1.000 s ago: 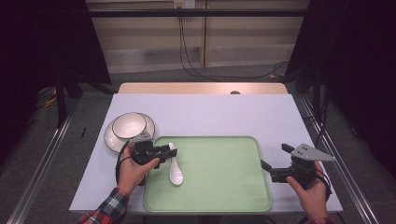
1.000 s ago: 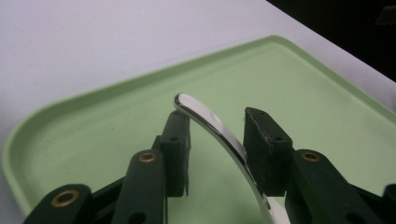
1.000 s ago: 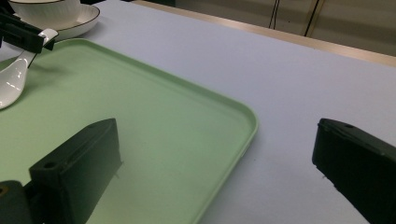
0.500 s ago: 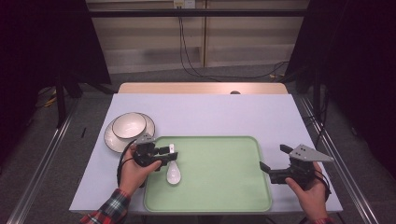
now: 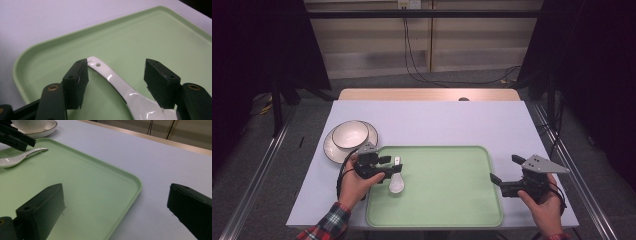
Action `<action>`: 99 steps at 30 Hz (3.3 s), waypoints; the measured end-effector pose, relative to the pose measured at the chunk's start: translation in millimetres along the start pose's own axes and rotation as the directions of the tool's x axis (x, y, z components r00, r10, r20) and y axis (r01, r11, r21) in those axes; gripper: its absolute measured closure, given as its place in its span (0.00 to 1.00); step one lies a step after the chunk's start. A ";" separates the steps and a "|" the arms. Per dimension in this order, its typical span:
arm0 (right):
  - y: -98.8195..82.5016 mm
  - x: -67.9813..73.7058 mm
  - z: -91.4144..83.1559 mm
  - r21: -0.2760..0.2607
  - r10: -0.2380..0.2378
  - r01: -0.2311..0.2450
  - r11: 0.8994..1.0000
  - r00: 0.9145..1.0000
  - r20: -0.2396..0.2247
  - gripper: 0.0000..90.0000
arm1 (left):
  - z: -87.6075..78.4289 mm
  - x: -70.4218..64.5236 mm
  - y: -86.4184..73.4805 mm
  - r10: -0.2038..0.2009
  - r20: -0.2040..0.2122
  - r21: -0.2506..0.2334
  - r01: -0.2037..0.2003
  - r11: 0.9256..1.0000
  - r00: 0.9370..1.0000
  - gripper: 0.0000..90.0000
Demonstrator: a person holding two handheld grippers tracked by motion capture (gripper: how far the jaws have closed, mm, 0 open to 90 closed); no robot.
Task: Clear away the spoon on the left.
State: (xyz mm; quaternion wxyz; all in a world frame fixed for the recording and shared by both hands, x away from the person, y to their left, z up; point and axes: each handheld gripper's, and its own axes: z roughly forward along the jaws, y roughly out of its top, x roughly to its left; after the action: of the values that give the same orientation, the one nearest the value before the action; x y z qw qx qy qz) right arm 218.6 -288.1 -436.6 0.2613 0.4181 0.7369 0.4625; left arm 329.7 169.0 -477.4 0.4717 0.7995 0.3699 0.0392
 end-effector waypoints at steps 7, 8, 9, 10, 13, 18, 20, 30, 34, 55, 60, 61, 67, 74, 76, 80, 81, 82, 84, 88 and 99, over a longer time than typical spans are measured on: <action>0.0 0.3 0.0 0.002 0.002 -0.002 1.000 1.000 0.005 0.01 | -7.0 -0.4 4.4 0.023 -0.012 -0.031 -0.024 0.999 1.000 0.36; 0.0 0.2 0.0 0.000 0.000 0.000 1.000 1.000 0.004 0.01 | -9.0 -0.1 5.5 0.032 -0.011 -0.050 -0.033 0.998 0.999 0.33; 0.0 0.2 0.0 0.000 0.000 0.000 1.000 1.000 0.004 0.01 | -10.3 0.0 6.3 0.036 -0.012 -0.059 -0.036 0.998 0.999 0.33; -0.1 0.2 -0.1 0.000 0.000 0.000 1.000 1.000 0.005 0.01 | -12.4 0.7 7.4 0.045 -0.012 -0.065 -0.046 0.997 0.999 0.32; -0.1 0.5 0.1 0.003 0.001 -0.001 1.000 1.000 0.002 0.01 | -18.8 0.9 10.5 0.051 -0.015 -0.098 -0.053 0.994 0.999 0.29; -0.2 0.3 0.6 0.003 -0.002 0.002 1.000 1.000 0.000 0.01 | -28.1 1.7 15.0 0.069 -0.027 -0.135 -0.072 0.988 0.997 0.24; -0.2 0.3 0.4 0.002 -0.001 0.001 1.000 1.000 0.005 0.01 | -31.4 2.5 16.1 0.070 -0.026 -0.144 -0.074 0.987 0.997 0.22; -0.3 -0.4 0.2 0.003 -0.001 0.001 1.000 1.000 0.003 0.01 | -45.8 6.0 20.2 0.077 -0.061 -0.177 -0.087 0.980 0.995 0.15; -0.3 -1.0 0.2 0.001 -0.004 0.004 1.000 1.000 0.002 0.01 | -50.5 8.9 20.5 0.069 -0.051 -0.192 -0.078 0.978 0.996 0.13; -1.3 -4.4 -2.3 -0.005 0.010 -0.010 1.000 1.000 0.010 0.01 | -75.0 22.7 19.9 0.117 -0.019 -0.220 -0.118 0.968 0.993 0.05; -1.6 -6.1 -3.0 -0.013 0.012 -0.011 1.000 1.000 0.010 0.01 | -80.2 23.9 19.5 0.125 -0.021 -0.225 -0.127 0.966 0.992 0.05; -1.6 -6.3 -3.6 -0.011 0.015 -0.015 1.000 1.000 0.007 0.01 | -81.0 24.3 19.3 0.124 -0.015 -0.230 -0.124 0.965 0.992 0.05; -2.1 -7.8 -4.8 -0.014 0.020 -0.020 1.000 1.000 0.008 0.01 | -88.0 27.8 17.7 0.130 -0.011 -0.231 -0.129 0.964 0.991 0.04; -2.8 -10.1 -6.1 -0.020 0.024 -0.023 1.000 1.000 0.011 0.00 | -95.7 29.7 16.0 0.118 -0.028 -0.239 -0.121 0.963 0.993 0.04; -3.0 -11.2 -7.2 -0.025 0.027 -0.027 0.999 1.000 0.011 0.00 | -97.3 31.4 15.7 0.121 -0.009 -0.250 -0.119 0.961 0.993 0.04; -3.4 -13.2 -8.9 -0.030 0.036 -0.036 0.999 0.999 0.015 0.00 | -101.6 32.9 14.9 0.117 -0.041 -0.249 -0.124 0.961 0.992 0.04; -3.4 -13.3 -9.1 -0.031 0.042 -0.042 0.999 0.999 0.017 0.00 | -101.8 34.4 14.5 0.116 -0.014 -0.261 -0.115 0.958 0.993 0.04; -3.6 -13.5 -9.3 -0.032 0.044 -0.043 0.999 0.999 0.019 0.00 | -103.1 35.5 14.3 0.122 -0.019 -0.259 -0.122 0.958 0.992 0.04; -3.8 -14.4 -9.7 -0.033 0.045 -0.045 0.998 0.999 0.016 0.00 | -105.3 35.5 13.5 0.107 -0.047 -0.257 -0.115 0.959 0.993 0.04; -3.9 -15.1 -9.8 -0.035 0.045 -0.045 0.998 0.999 0.020 0.00 | -108.8 38.1 12.0 0.100 -0.049 -0.268 -0.110 0.957 0.994 0.04; -5.3 -16.6 -9.9 -0.028 0.054 -0.054 0.998 0.998 0.021 0.00 | -120.1 44.6 9.0 0.101 -0.046 -0.292 -0.110 0.950 0.994 0.05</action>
State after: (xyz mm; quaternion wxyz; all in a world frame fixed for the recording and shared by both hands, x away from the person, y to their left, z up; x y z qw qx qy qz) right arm 217.5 -308.1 -437.1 0.2623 0.4392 0.7160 0.4750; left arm 317.5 281.5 -416.9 0.5768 0.7385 0.3236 0.1311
